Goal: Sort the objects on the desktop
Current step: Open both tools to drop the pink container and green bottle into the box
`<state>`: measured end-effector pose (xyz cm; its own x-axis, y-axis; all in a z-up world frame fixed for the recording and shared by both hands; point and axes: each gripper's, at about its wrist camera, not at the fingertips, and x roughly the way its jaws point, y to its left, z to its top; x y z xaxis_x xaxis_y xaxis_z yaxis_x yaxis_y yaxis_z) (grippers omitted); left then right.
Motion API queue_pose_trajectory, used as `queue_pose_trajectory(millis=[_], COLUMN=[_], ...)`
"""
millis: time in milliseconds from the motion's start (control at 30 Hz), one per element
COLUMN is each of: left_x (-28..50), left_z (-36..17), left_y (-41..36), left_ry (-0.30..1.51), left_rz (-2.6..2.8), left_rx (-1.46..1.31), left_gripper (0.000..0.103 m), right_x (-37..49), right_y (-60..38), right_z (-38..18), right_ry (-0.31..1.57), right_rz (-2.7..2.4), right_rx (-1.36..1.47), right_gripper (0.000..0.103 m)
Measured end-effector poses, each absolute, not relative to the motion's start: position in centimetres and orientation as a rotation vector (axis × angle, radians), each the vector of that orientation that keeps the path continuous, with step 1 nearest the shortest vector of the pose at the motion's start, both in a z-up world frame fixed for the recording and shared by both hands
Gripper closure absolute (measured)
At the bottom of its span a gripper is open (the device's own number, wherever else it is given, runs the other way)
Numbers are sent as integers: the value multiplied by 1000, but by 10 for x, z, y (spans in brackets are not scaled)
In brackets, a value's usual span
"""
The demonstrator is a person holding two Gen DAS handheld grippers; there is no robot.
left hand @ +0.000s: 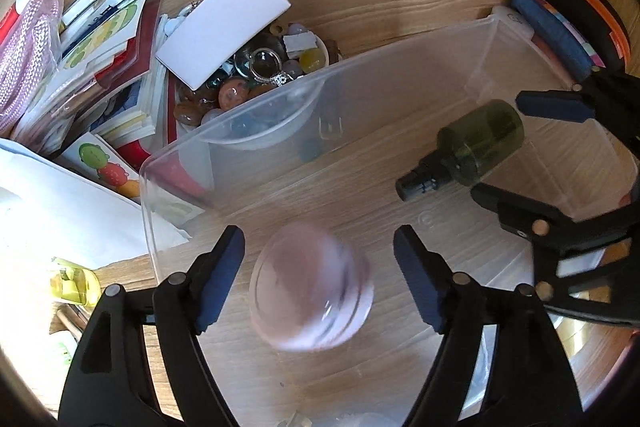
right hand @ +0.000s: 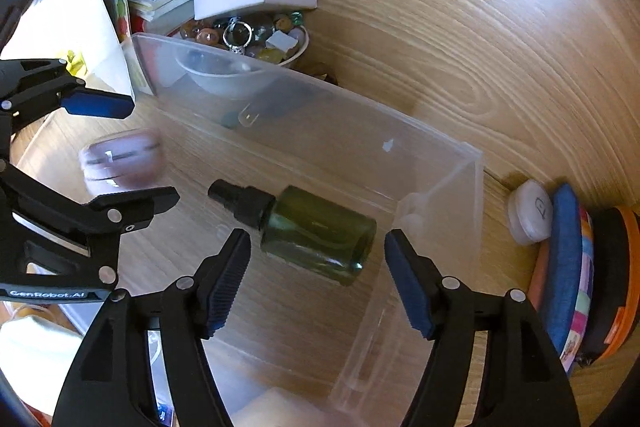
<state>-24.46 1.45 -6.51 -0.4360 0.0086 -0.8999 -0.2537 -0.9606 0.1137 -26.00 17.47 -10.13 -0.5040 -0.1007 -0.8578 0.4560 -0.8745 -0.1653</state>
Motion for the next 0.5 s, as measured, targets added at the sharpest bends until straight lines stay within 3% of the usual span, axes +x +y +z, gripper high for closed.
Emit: queue_pose_trajectory(millis=[133,200,500], left_x=[-234,-229,-203], left_z=[-55,-49,-8], left_y=[10,6,-22], left_ry=[333,327,221], left_rz=[2517,2536,2599], left_rx=[-1558,-1540,-1461], left_gripper=[23,17,15], right_x=[-250,-243,-215], right_y=[182,186,206], right_z=[-90,-81,-57], right_ry=[480,460,384], right_rz=[-2432,-2446,-2523], right_rx=[1311,1284,1224], right_gripper=[25,24,21])
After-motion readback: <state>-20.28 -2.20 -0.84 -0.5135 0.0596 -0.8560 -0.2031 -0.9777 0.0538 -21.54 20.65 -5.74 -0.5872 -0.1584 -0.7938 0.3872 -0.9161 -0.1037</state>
